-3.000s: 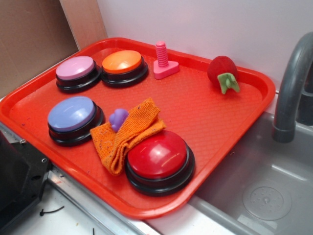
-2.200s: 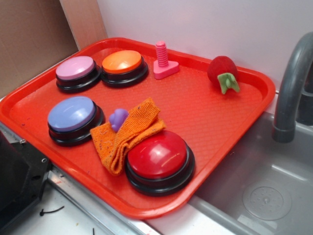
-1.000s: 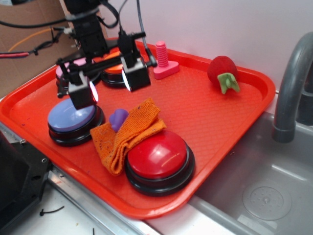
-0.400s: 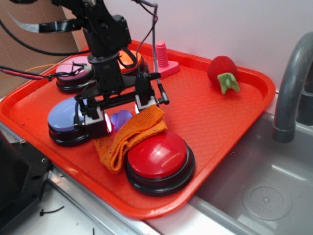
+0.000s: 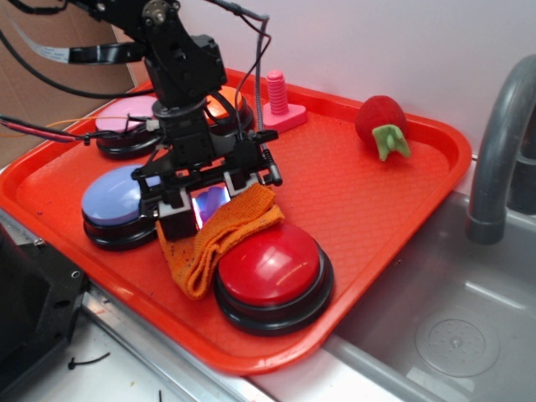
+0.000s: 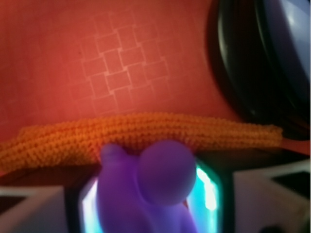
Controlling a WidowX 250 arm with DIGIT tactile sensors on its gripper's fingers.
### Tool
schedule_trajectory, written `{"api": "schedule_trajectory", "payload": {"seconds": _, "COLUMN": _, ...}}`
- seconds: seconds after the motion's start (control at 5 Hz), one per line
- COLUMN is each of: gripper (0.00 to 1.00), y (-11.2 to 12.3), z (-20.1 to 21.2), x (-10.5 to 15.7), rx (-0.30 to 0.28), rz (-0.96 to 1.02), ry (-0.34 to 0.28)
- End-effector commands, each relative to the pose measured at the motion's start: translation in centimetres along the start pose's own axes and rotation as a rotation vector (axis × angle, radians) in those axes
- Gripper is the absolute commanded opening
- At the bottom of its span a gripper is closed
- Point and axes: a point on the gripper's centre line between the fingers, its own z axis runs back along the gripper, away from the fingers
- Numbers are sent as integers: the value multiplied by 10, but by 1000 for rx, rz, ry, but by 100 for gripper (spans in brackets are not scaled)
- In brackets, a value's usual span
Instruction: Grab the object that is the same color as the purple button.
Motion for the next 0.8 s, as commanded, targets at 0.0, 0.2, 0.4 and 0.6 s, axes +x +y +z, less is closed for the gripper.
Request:
{"api": "schedule_trajectory", "payload": {"seconds": 0.0, "gripper": 0, "y": -6, "z": 50, "x": 11, "rx": -83, "rz": 47, "ry": 23}}
{"api": "schedule_trajectory", "payload": {"seconds": 0.2, "gripper": 0, "y": -14, "z": 89, "x": 12, "rx": -89, "rz": 14, "ry": -3}}
{"api": "schedule_trajectory", "payload": {"seconds": 0.4, "gripper": 0, "y": -22, "z": 138, "x": 23, "rx": -88, "rz": -153, "ry": -37}}
{"api": "schedule_trajectory", "payload": {"seconds": 0.6, "gripper": 0, "y": -32, "z": 177, "x": 38, "rx": -44, "rz": -403, "ry": -58}}
